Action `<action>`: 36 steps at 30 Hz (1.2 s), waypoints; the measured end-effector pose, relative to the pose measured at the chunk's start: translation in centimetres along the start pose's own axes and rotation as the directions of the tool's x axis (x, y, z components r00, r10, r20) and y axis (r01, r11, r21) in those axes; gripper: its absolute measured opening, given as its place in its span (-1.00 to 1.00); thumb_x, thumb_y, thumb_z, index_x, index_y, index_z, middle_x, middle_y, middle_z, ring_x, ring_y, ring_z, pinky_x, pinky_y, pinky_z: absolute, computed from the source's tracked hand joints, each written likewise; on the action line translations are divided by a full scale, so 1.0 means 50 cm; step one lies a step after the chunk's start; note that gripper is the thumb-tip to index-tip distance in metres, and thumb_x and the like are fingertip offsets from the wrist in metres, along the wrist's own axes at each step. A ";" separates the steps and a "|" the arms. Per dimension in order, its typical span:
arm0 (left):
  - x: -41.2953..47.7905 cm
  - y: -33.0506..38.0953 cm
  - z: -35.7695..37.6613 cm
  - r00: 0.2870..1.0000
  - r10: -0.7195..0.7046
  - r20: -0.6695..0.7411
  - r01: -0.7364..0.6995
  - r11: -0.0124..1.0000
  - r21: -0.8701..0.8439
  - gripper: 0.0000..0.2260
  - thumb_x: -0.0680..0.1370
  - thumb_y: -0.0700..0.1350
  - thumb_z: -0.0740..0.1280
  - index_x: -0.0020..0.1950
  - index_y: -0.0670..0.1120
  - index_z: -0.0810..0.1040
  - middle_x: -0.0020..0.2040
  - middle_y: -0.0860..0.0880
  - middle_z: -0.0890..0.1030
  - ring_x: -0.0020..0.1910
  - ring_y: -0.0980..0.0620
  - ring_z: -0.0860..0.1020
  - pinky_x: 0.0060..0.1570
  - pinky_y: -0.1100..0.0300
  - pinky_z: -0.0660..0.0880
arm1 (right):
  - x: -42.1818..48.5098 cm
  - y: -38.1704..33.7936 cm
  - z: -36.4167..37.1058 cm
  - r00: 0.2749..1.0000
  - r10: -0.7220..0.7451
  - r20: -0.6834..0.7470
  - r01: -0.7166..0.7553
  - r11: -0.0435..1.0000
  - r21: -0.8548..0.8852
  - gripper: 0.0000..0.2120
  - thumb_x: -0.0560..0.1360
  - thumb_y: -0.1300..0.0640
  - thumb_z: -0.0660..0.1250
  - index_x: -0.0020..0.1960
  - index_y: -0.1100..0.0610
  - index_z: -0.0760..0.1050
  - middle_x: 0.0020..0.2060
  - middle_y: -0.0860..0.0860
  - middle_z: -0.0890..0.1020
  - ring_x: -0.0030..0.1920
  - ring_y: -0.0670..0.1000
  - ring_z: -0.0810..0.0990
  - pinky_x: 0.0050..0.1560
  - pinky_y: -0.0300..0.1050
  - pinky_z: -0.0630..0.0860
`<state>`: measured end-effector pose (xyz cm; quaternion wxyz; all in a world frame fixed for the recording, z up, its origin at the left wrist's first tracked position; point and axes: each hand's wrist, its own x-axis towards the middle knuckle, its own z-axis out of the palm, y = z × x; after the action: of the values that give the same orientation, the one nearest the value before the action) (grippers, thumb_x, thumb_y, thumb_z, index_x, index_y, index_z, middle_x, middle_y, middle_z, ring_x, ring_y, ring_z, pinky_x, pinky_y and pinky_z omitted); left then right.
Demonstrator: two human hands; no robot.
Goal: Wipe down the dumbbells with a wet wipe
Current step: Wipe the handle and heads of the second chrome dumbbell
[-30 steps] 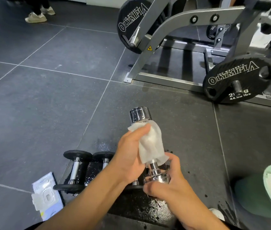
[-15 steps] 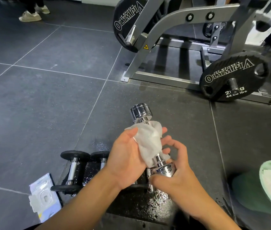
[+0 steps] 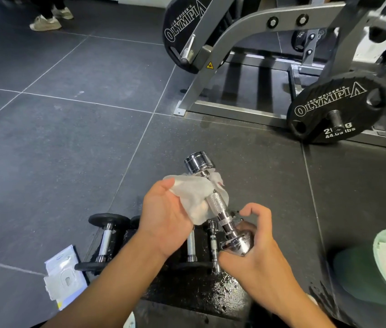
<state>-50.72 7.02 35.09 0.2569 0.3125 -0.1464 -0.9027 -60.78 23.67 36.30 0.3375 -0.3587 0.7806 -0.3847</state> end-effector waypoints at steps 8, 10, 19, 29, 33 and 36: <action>0.010 0.012 0.019 0.994 -0.055 0.098 0.063 0.994 -0.086 -0.43 0.71 -0.02 0.04 0.06 -0.40 0.71 0.20 -0.35 0.67 0.13 -0.22 0.72 0.30 -0.11 0.54 | -0.001 0.002 -0.001 0.981 -0.032 0.191 -0.017 0.967 0.254 -0.31 0.37 0.33 0.49 0.20 -0.22 0.20 -0.24 -0.03 0.51 -0.33 -0.06 0.40 -0.30 -0.15 0.40; 0.021 0.021 0.015 0.996 -0.026 0.081 0.036 0.991 -0.131 -0.48 0.72 -0.01 0.06 0.16 -0.39 0.66 0.28 -0.32 0.65 0.19 -0.22 0.71 0.33 -0.12 0.53 | -0.006 0.001 0.011 0.966 -0.050 0.253 -0.034 0.947 0.320 -0.31 0.36 0.37 0.49 0.19 -0.19 0.22 -0.25 -0.05 0.49 -0.31 -0.05 0.40 -0.28 -0.15 0.40; 0.028 0.046 -0.008 0.980 0.009 0.199 0.059 0.941 -0.333 -0.47 0.75 0.06 0.05 0.56 -0.26 0.43 0.06 -0.13 0.68 -0.19 -0.06 0.65 -0.25 0.16 0.66 | -0.005 0.016 0.044 0.751 -0.280 0.598 -0.479 0.392 0.785 -0.37 0.36 0.21 0.45 0.39 0.16 0.36 -0.22 0.26 0.55 -0.34 0.08 0.35 -0.32 0.01 0.15; 0.035 0.058 0.017 0.979 0.187 0.079 -0.176 0.976 -0.129 -0.51 0.67 0.01 0.08 0.46 -0.19 0.57 -0.03 -0.08 0.67 -0.25 -0.04 0.62 -0.35 0.15 0.55 | -0.004 -0.002 0.021 0.908 0.020 0.419 -0.277 0.778 0.564 -0.38 0.18 0.19 0.50 0.21 -0.06 0.46 -0.22 0.22 0.56 -0.25 0.09 0.44 -0.25 0.00 0.36; 0.024 0.053 0.020 0.963 0.267 0.029 -0.269 0.958 0.096 -0.53 0.66 0.03 0.09 0.38 -0.14 0.63 0.00 -0.12 0.68 -0.13 -0.12 0.67 -0.24 0.06 0.58 | -0.016 -0.021 0.035 0.986 0.030 0.164 -0.044 0.996 0.081 -0.36 0.30 0.14 0.52 0.14 -0.35 0.26 -0.06 -0.12 0.57 -0.29 -0.14 0.51 -0.19 -0.18 0.45; 0.018 0.042 0.024 0.940 0.336 0.051 -0.337 0.903 0.268 -0.53 0.53 0.04 0.24 0.34 -0.15 0.64 0.05 -0.16 0.69 -0.03 -0.14 0.65 -0.11 -0.04 0.65 | -0.022 -0.018 0.045 0.997 -0.070 0.027 0.075 0.964 -0.256 -0.33 0.37 -0.02 0.49 0.14 -0.36 0.05 -0.16 -0.15 0.58 -0.13 -0.12 0.58 -0.17 -0.26 0.44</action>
<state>-51.31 4.95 36.47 0.3631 0.3134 -0.3214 -0.8165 -58.14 23.39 36.27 0.2807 -0.4311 0.8073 -0.2892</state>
